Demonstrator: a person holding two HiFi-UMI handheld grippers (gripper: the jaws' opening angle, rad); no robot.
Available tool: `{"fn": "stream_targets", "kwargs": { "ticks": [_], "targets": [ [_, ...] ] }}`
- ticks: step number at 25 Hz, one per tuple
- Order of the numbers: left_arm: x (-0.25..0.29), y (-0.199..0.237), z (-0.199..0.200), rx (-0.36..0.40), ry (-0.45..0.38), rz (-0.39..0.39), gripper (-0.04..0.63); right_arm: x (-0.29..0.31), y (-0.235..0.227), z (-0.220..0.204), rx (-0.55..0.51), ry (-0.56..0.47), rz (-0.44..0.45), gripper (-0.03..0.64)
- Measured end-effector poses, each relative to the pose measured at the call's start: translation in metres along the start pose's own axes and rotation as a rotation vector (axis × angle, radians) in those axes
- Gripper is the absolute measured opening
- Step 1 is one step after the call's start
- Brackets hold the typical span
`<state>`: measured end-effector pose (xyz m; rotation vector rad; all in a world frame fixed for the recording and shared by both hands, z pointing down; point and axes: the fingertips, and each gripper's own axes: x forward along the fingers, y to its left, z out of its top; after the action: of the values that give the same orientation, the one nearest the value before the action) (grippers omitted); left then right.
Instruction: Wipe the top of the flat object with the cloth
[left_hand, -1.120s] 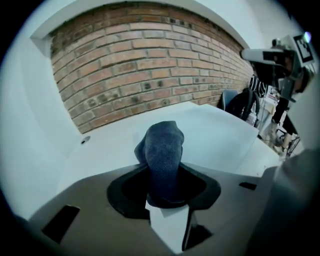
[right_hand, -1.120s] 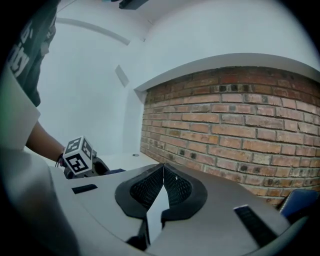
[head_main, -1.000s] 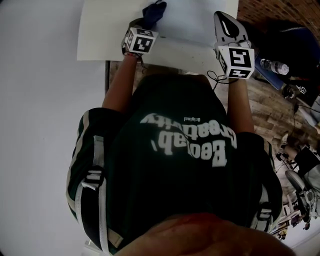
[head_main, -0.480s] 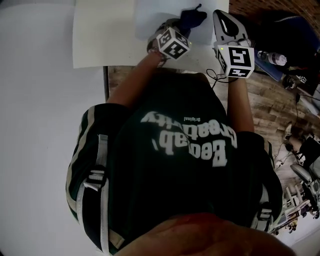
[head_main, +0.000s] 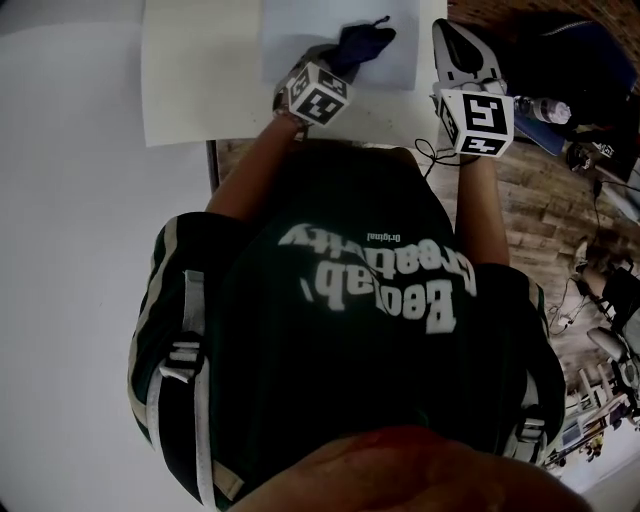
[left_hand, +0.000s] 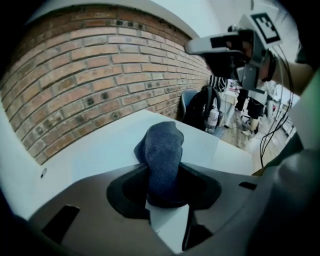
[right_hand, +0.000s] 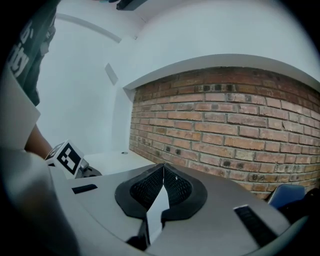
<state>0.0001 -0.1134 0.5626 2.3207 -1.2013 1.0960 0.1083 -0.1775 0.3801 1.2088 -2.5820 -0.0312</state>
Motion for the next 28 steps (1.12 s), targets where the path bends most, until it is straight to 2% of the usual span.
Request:
{"fn": "stream_targets", "kwargs": {
  "ticks": [4, 8, 11, 13, 18, 24, 28],
  "targets": [
    [-0.037, 0.045, -0.051, -0.121, 0.046, 0.116, 0.155, 0.008, 0.007, 0.003, -0.006, -0.010, 0.030, -0.005],
    [-0.068, 0.075, -0.095, -0.210, 0.088, 0.220, 0.155, 0.019, 0.021, 0.008, -0.016, -0.022, 0.071, -0.005],
    [-0.078, 0.080, -0.111, -0.241, 0.093, 0.254, 0.155, 0.025, 0.031, 0.011, -0.021, -0.024, 0.095, -0.004],
    [-0.078, 0.076, -0.107, -0.222, 0.097, 0.257, 0.153, 0.027, 0.035, 0.014, -0.025, -0.029, 0.106, -0.005],
    [-0.058, 0.044, -0.073, -0.125, 0.063, 0.170, 0.152, 0.023, 0.034, 0.015, -0.025, -0.027, 0.092, -0.005],
    [-0.019, -0.019, -0.018, 0.067, 0.007, -0.030, 0.153, 0.007, 0.018, 0.009, -0.020, -0.012, 0.032, -0.005],
    [0.002, -0.066, 0.010, 0.165, -0.024, -0.141, 0.153, -0.008, 0.008, 0.001, -0.017, 0.004, -0.020, -0.005]
  ]
}}
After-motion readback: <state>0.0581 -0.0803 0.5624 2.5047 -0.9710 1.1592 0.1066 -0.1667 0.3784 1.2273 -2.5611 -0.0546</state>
